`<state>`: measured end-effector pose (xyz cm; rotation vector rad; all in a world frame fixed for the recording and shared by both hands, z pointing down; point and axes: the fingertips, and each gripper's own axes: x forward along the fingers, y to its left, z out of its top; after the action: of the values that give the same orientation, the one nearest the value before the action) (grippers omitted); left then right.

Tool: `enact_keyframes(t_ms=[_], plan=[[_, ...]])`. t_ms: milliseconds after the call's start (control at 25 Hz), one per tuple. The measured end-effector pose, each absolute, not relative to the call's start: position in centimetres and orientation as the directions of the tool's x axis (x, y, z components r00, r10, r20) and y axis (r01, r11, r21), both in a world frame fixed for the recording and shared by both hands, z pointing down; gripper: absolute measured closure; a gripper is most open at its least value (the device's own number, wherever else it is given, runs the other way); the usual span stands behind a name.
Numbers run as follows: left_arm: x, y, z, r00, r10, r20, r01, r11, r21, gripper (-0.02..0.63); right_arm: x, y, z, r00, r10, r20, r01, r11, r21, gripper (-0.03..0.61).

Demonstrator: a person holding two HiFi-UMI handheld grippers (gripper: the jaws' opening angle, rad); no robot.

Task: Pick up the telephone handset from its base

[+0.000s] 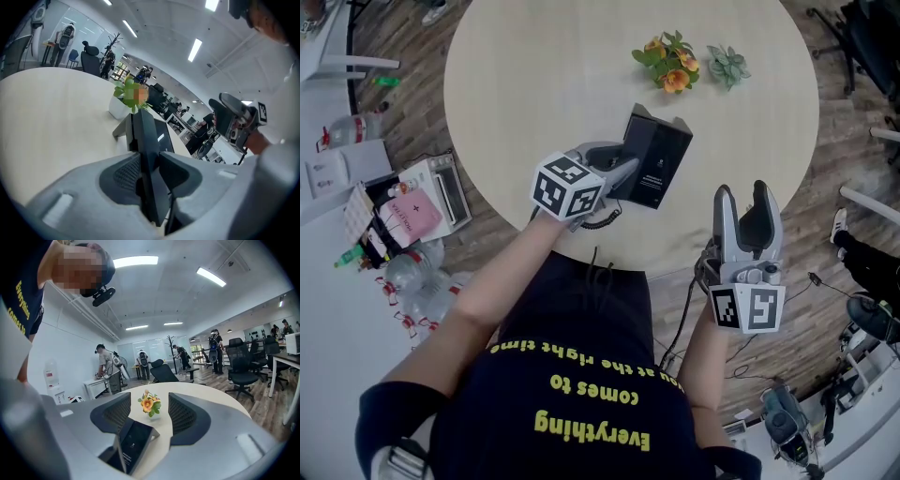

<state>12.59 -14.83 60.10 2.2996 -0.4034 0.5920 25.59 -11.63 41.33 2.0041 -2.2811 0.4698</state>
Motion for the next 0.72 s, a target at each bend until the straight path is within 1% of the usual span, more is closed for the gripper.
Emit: enact_keyframes(t_ms=[200, 240, 280, 520, 720], plan=[[12.4, -14.3, 58.6, 0.868, -0.112, 0.483, -0.414, -0.7, 0.582, 0.502, 25.3, -11.4, 41.1, -0.149, -0.957, 0.247, -0.978, 0.106, -0.18, 0.333], [12.3, -14.3, 58.3, 0.875, -0.12, 0.47, -0.411, -0.697, 0.587, 0.533, 25.2, -11.4, 41.0, -0.15, -0.958, 0.245, -0.978, 0.108, -0.18, 0.333], [12.2, -14.4, 57.9, 0.88, -0.129, 0.457, -0.408, -0.697, 0.59, 0.537, 25.1, -11.4, 40.9, -0.151, -0.958, 0.242, -0.978, 0.109, -0.179, 0.333], [11.5, -14.8, 55.2, 0.896, -0.159, 0.415, -0.388, -0.736, 0.555, 0.538, 24.7, -11.4, 39.8, -0.155, -0.964, 0.218, -0.978, 0.119, -0.169, 0.334], [10.3, -15.7, 52.0, 0.899, -0.232, 0.373, -0.41, -0.745, 0.525, 0.538, 24.5, -11.2, 38.2, -0.14, -0.972, 0.186, -0.984, 0.115, -0.137, 0.351]])
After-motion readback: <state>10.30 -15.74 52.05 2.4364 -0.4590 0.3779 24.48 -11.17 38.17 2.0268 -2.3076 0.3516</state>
